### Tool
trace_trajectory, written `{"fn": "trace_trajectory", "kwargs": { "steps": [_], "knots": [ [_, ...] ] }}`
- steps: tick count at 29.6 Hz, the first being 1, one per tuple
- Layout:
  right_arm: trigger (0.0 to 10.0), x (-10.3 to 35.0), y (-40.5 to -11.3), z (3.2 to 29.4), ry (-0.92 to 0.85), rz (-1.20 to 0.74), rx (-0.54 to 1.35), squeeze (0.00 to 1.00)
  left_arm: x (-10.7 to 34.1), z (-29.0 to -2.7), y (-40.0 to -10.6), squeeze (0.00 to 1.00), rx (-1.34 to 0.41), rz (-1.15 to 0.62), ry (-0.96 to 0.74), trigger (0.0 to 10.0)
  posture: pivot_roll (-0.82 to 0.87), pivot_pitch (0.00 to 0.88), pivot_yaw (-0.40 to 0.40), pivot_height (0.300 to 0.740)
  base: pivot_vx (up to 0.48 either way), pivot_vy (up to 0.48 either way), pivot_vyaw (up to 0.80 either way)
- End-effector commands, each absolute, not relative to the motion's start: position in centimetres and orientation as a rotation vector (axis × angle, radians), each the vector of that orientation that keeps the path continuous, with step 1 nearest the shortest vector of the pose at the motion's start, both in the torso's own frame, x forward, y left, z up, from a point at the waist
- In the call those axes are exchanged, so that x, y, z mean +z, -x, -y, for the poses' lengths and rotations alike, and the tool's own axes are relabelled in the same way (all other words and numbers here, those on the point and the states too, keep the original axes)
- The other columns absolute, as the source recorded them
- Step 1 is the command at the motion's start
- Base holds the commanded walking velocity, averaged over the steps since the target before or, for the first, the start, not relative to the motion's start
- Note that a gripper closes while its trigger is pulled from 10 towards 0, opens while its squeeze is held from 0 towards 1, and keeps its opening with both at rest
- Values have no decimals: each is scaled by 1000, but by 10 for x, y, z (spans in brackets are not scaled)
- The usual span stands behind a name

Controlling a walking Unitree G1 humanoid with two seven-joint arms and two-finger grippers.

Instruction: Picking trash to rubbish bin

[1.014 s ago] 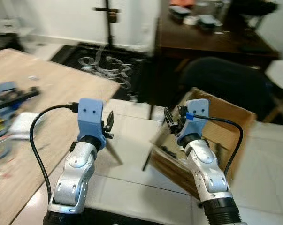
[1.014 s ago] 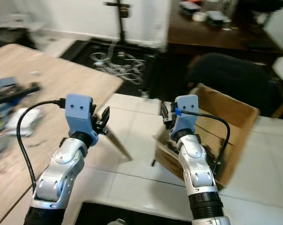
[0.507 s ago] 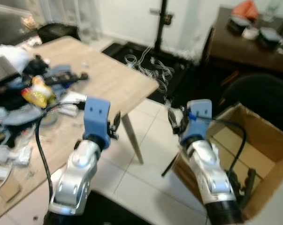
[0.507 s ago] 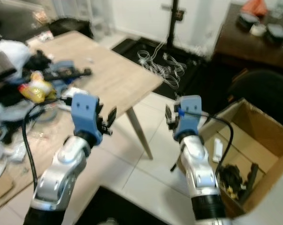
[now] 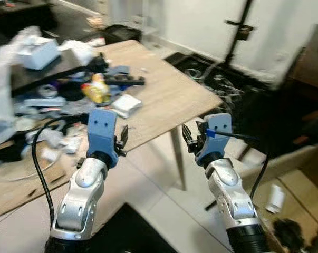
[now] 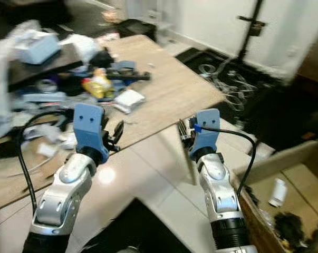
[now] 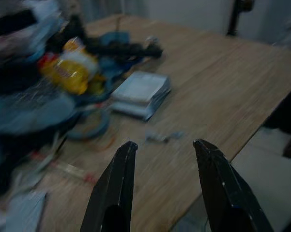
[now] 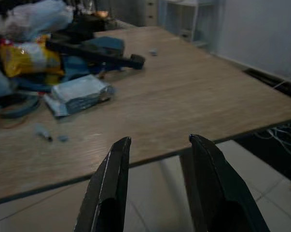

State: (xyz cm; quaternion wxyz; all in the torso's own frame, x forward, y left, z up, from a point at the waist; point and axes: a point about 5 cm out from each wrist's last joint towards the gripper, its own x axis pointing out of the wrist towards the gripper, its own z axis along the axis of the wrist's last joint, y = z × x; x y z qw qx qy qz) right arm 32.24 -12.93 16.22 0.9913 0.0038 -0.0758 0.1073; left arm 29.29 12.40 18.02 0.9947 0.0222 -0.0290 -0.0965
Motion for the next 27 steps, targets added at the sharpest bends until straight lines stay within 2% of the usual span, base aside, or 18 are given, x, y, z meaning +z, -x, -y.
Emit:
{"fn": "trace_trajectory", "kwargs": {
  "steps": [1,27],
  "knots": [
    [10000,159,-321,131,-4,135,213,0,178,-122,-291,0,-200,43,-50,10000,107,98,-36,740,0,0,800],
    [10000,153,-320,127,-7,93,254,0,173,-121,-288,0,-202,0,-45,10000,104,114,-51,740,0,0,800]
  ]
}}
